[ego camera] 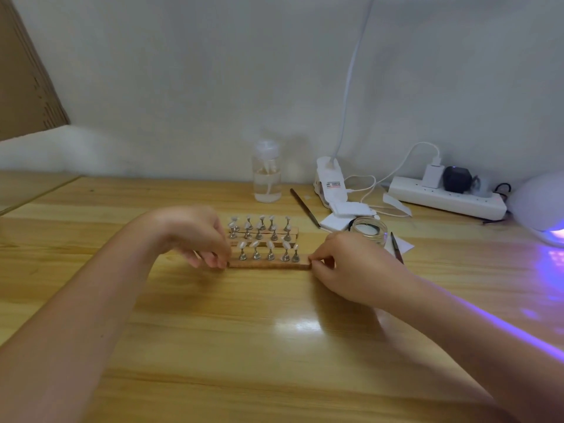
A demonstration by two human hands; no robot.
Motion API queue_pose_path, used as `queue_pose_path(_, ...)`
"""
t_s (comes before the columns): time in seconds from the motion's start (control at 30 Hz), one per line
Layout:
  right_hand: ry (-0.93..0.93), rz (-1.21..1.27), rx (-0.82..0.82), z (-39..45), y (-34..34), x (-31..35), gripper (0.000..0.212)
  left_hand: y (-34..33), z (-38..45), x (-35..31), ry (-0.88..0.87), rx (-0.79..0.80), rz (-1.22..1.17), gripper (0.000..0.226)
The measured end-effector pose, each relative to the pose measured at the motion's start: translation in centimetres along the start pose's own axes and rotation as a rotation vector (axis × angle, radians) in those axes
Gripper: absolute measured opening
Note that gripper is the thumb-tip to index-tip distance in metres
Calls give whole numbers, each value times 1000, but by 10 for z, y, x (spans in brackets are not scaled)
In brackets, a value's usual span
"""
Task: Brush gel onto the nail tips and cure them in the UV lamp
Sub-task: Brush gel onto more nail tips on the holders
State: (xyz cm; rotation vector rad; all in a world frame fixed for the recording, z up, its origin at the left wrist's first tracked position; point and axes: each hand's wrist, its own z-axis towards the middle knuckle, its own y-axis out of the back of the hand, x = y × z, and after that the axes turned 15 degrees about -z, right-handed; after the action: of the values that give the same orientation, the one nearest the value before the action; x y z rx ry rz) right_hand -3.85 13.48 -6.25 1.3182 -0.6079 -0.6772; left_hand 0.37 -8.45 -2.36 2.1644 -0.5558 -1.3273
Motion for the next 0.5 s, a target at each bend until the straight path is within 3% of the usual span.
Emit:
queue_pose_path(0.3,-25,-216,402,-15,35,-18,30,-17,-9,-16,-109,197,123,12)
queue_pose_path(0.5,-53,-191,671,-22,56,-46,28,-48,-5,-28,-248,201,59,10)
